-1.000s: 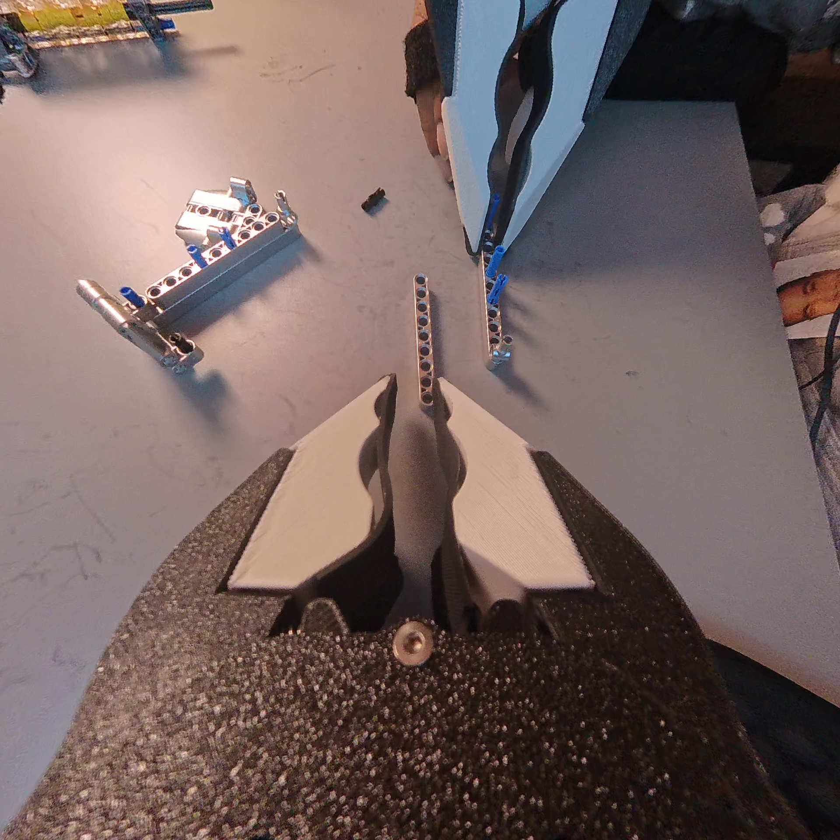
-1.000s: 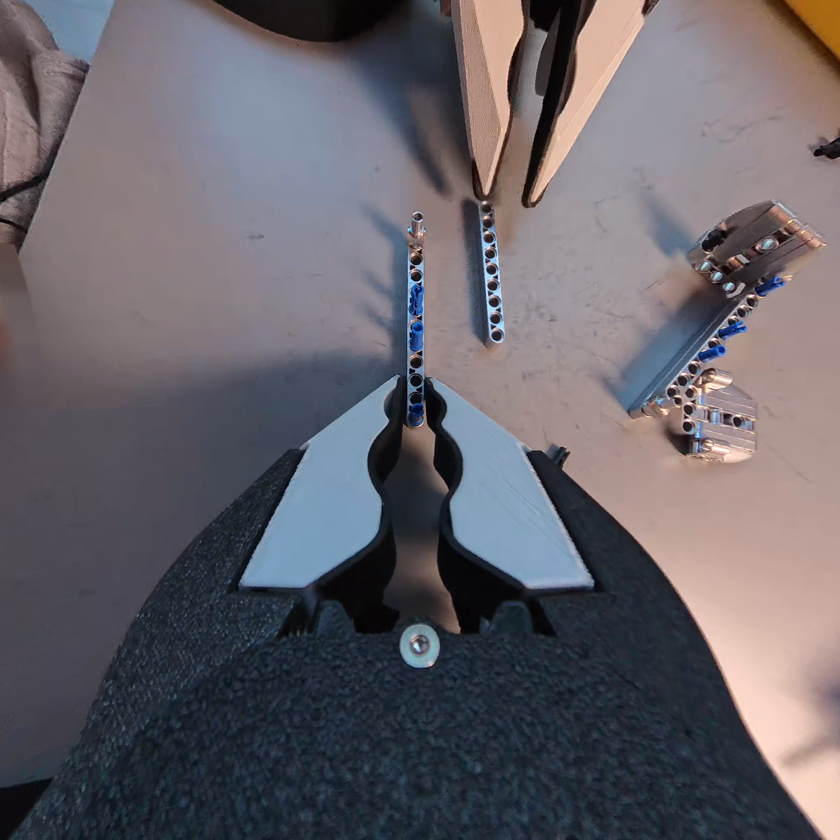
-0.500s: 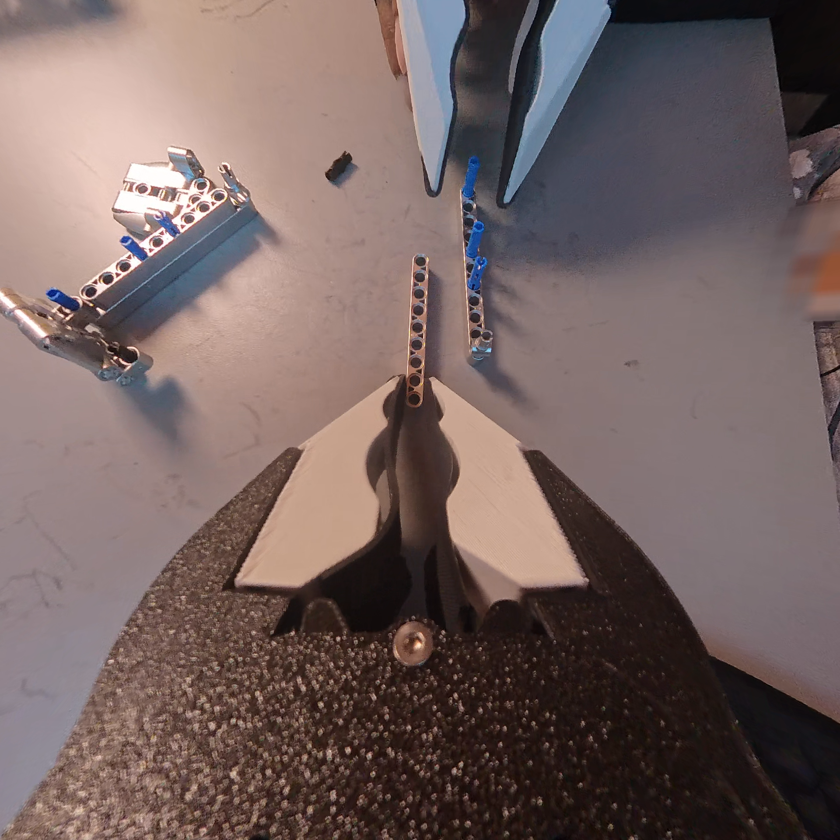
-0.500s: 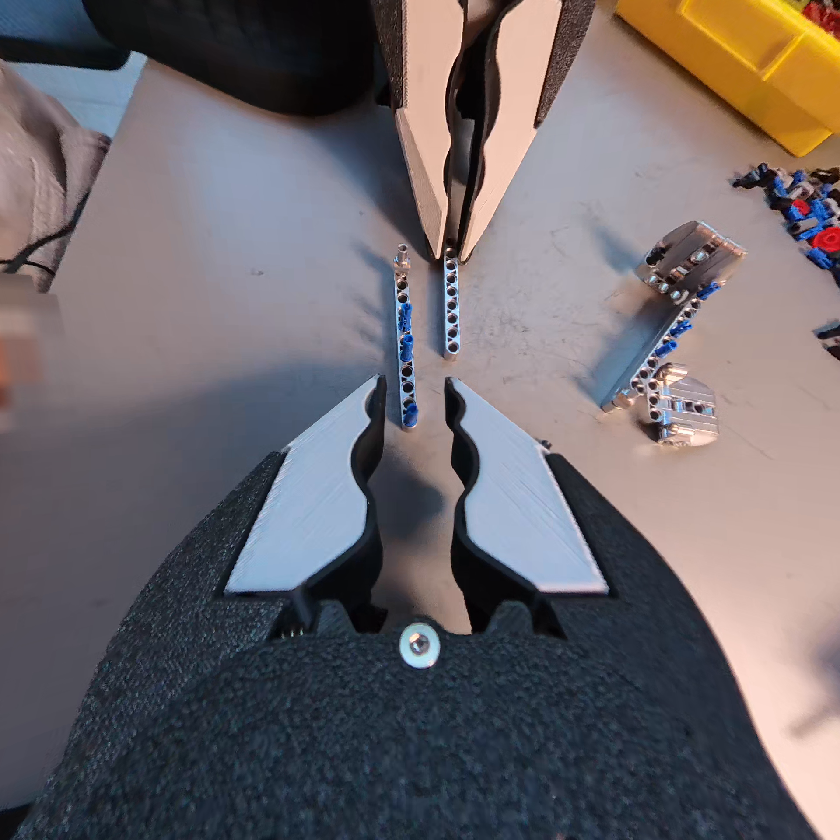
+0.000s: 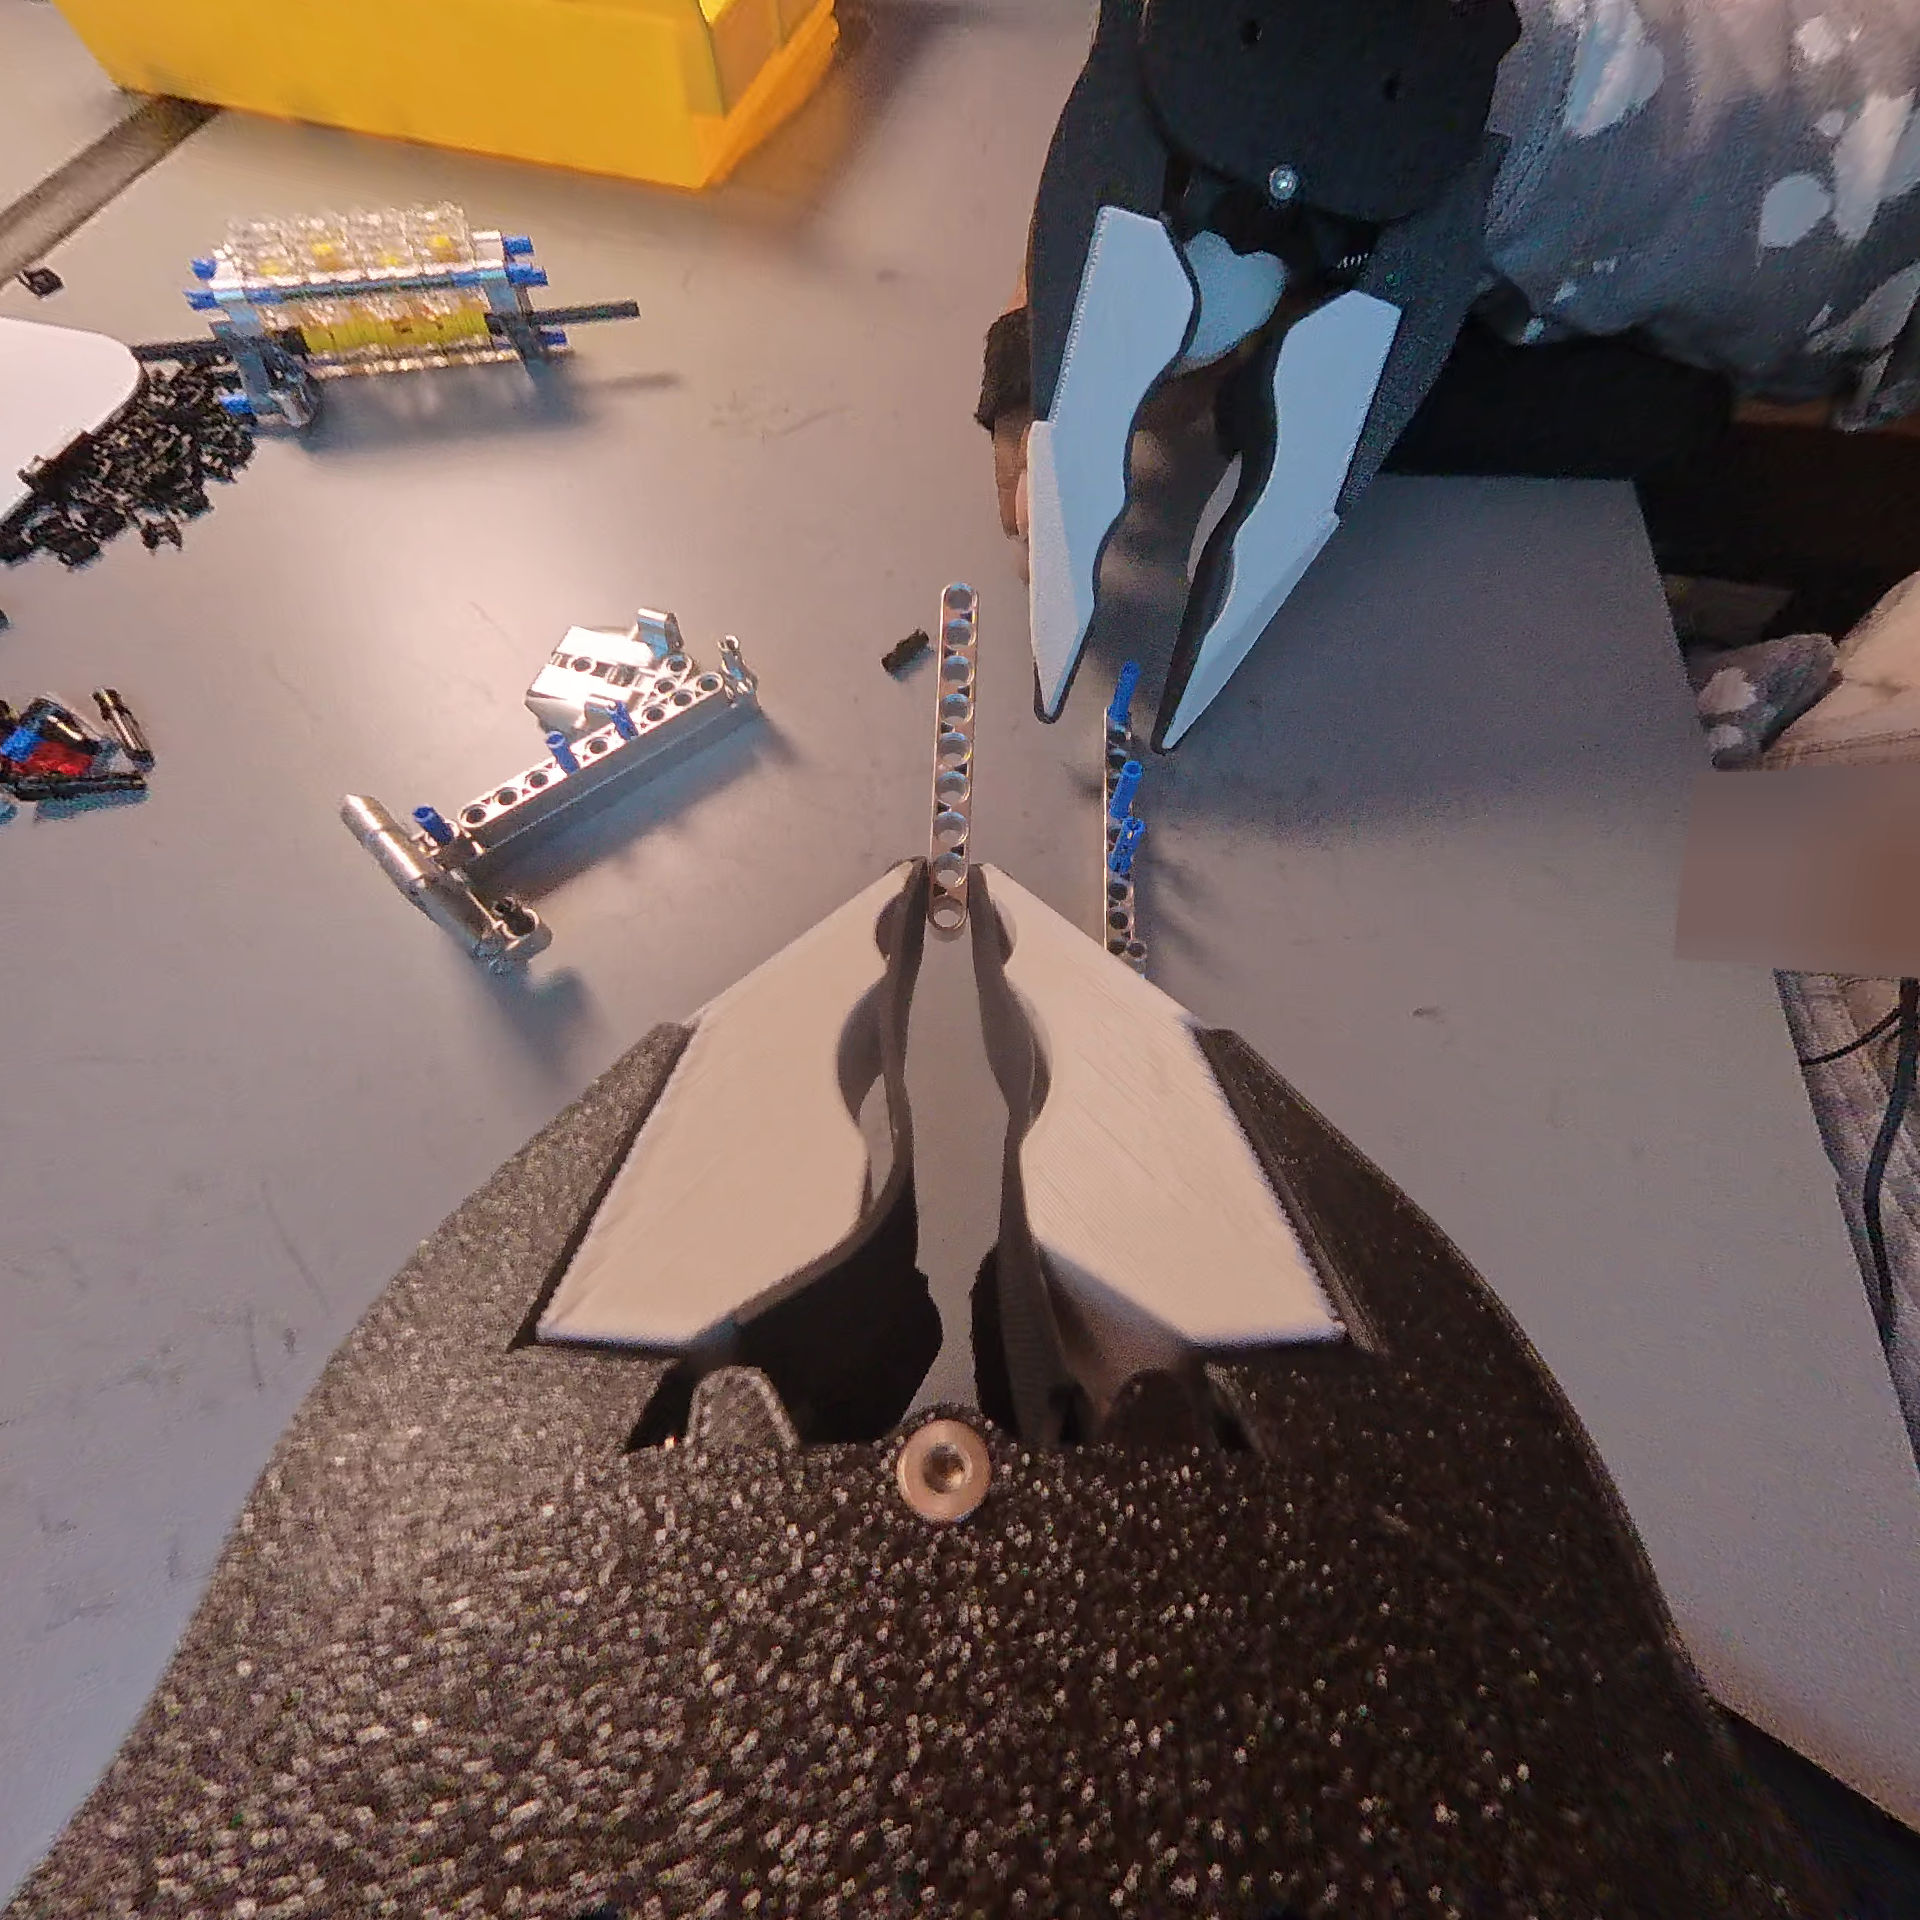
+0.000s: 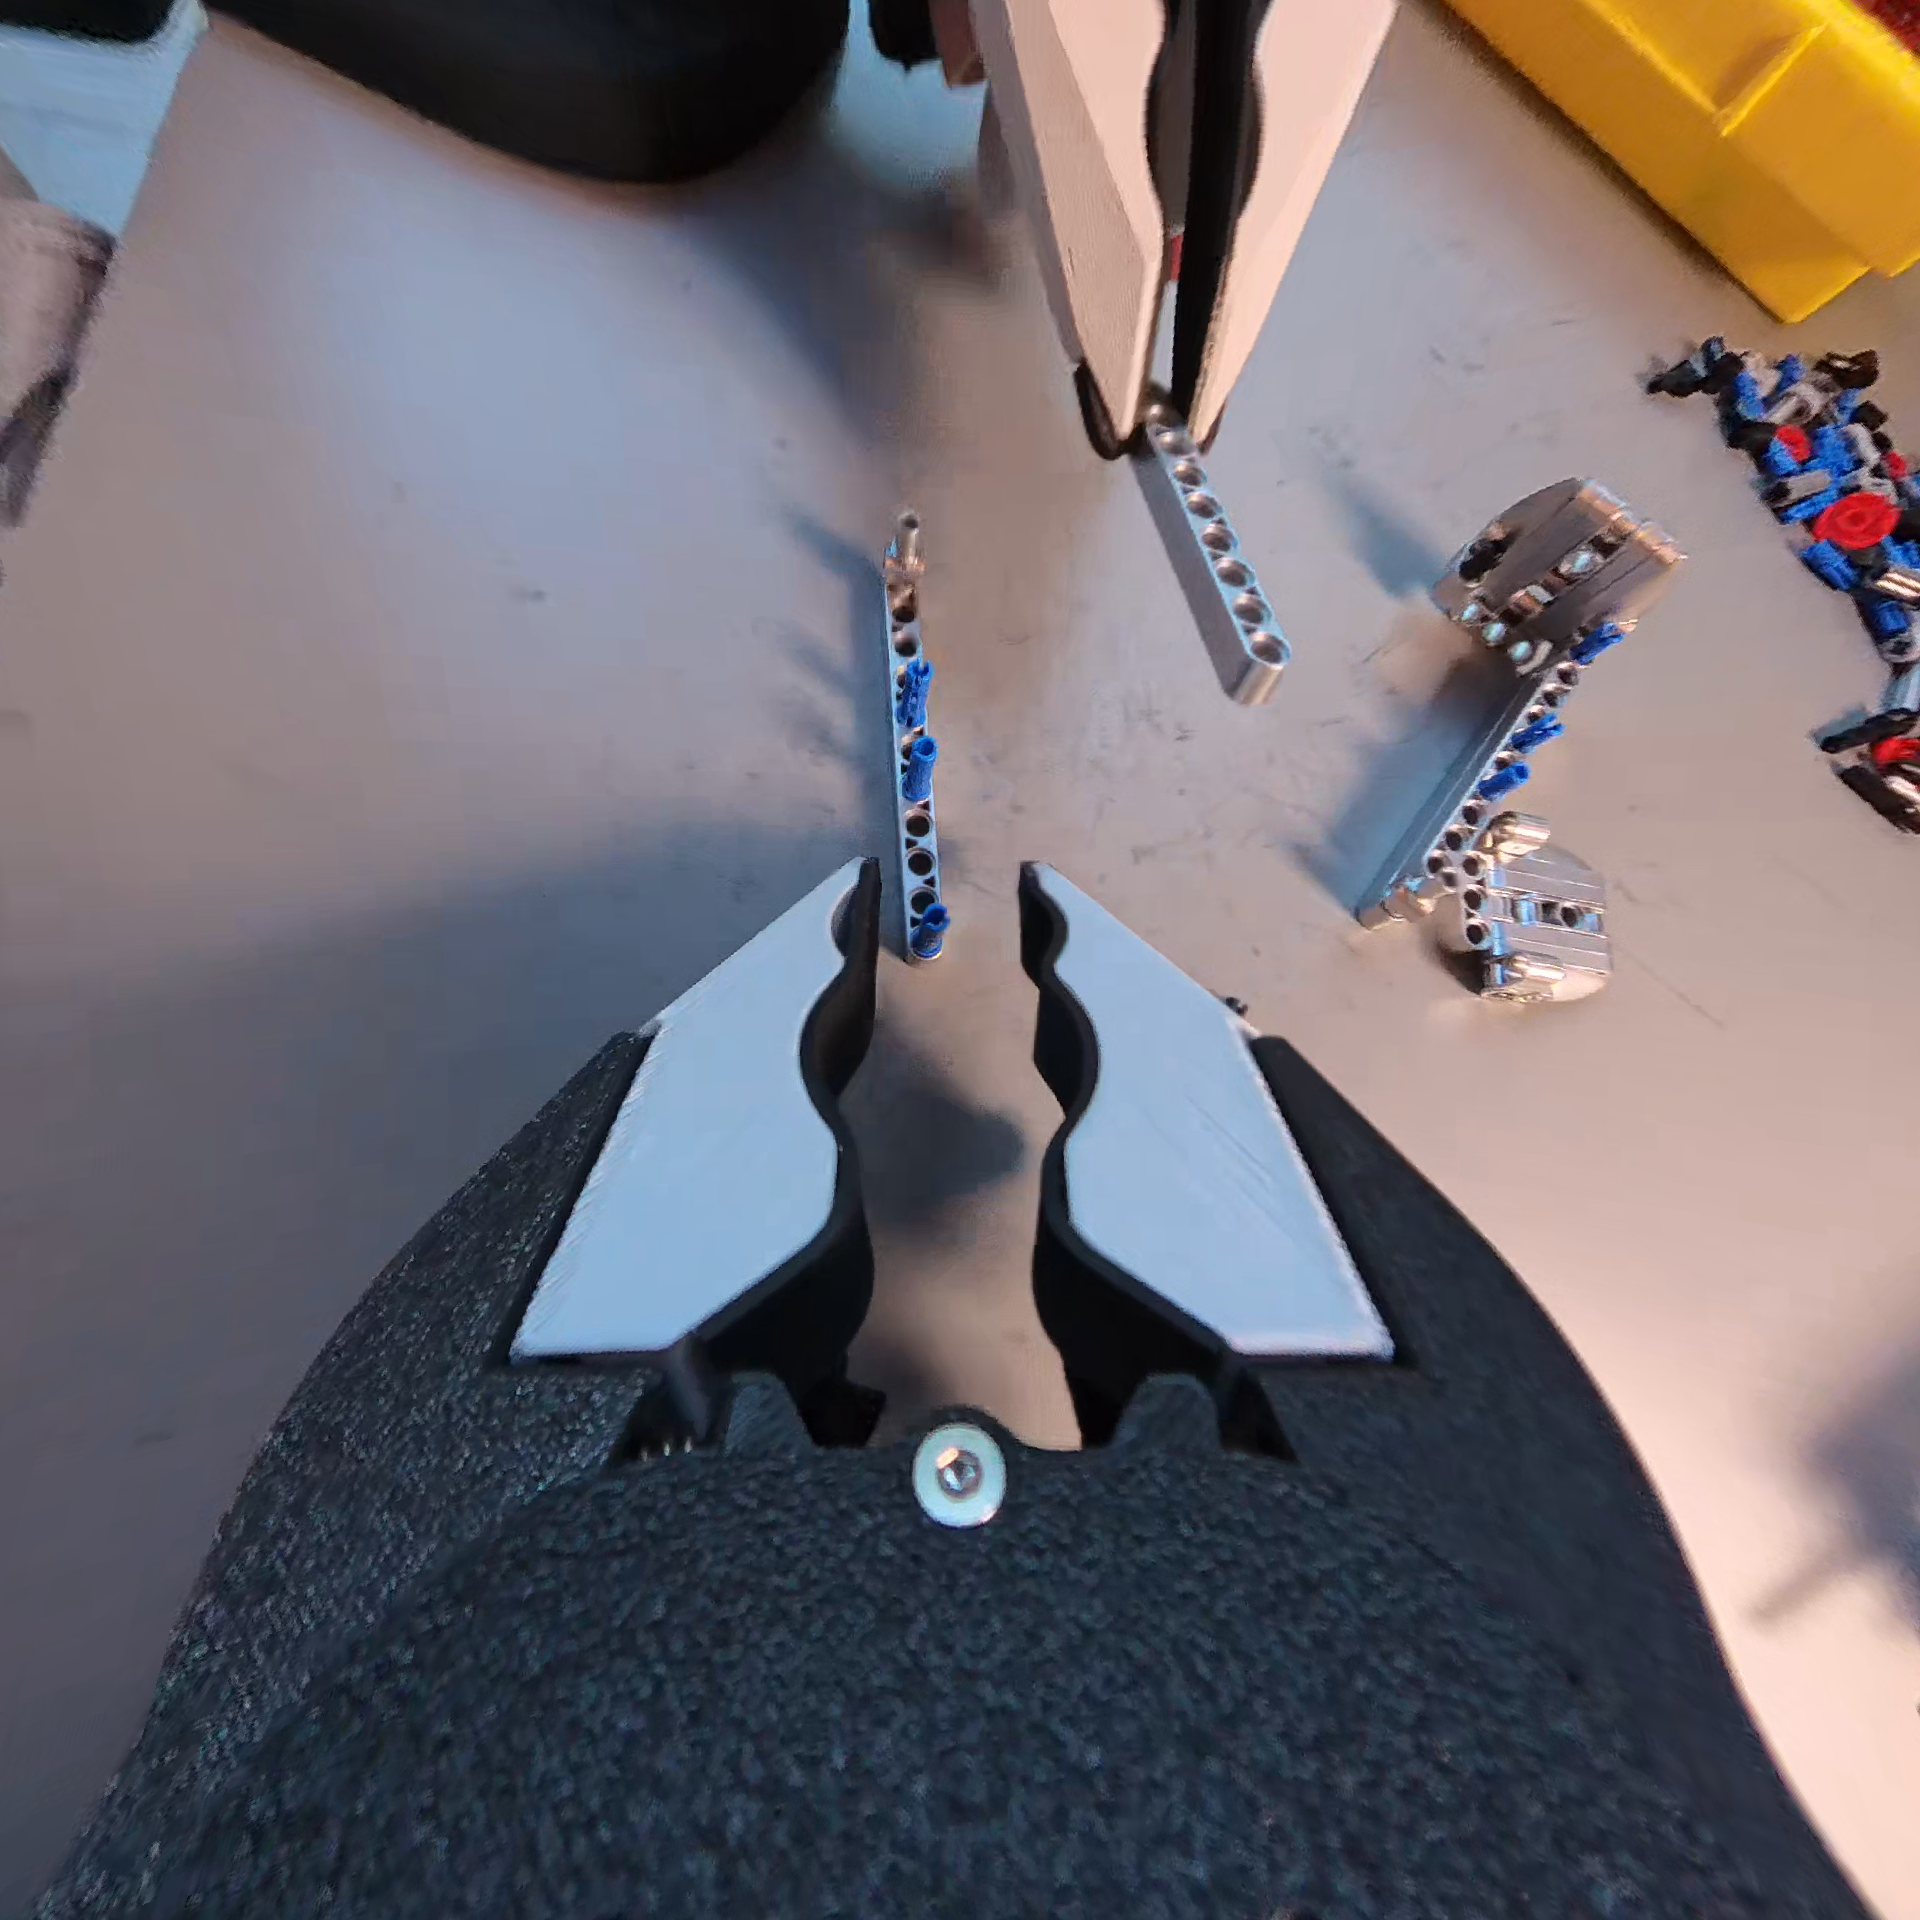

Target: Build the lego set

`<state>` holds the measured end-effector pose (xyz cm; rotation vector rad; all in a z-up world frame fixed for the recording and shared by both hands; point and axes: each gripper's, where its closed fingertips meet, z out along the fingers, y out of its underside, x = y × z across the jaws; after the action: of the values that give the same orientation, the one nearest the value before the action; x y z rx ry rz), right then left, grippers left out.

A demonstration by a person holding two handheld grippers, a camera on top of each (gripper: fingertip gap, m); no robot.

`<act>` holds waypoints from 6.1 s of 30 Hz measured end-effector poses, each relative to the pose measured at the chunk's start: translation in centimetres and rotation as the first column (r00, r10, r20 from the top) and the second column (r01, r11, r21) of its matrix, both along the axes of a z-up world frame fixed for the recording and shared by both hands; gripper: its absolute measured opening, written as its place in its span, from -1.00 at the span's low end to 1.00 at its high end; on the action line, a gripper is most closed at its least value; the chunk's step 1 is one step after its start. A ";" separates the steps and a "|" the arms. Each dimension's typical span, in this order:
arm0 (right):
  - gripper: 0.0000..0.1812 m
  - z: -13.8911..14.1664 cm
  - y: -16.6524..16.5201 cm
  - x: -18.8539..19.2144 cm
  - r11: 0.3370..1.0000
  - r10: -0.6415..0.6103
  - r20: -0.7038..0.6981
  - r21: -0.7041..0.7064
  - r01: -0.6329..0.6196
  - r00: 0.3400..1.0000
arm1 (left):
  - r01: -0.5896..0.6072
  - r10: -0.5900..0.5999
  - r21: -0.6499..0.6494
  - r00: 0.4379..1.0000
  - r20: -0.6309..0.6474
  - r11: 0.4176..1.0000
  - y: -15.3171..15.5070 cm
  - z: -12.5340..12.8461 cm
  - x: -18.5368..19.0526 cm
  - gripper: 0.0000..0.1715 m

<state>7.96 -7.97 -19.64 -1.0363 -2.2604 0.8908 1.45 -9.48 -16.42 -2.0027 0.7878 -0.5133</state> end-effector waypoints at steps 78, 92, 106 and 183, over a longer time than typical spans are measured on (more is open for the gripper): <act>-0.93 0.7 -0.5 0.4 0.993 0.042 0.002 -0.112 -0.042 0.999 | 0.120 -0.130 -0.068 0.977 -0.168 0.990 -1.7 -2.8 4.6 -0.93; -0.86 1.8 0.0 0.8 0.993 0.041 -0.056 -0.109 -0.047 0.998 | 0.078 -0.095 -0.138 0.988 -0.125 0.987 -1.7 -2.8 4.6 -0.95; -0.93 1.3 -0.1 0.9 0.993 0.041 -0.021 -0.112 -0.043 0.999 | 0.091 -0.106 -0.114 0.985 -0.138 0.989 -1.9 -2.6 4.5 -0.87; -0.80 4.0 0.9 -1.5 0.988 -0.081 -0.202 -0.148 0.051 0.976 | 0.021 -0.020 0.034 0.999 -0.045 0.999 -0.6 1.1 2.5 -0.95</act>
<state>6.50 -7.03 -15.62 -1.0222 -2.0019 1.0917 3.90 -10.06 -15.34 -1.9818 0.8401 -0.4647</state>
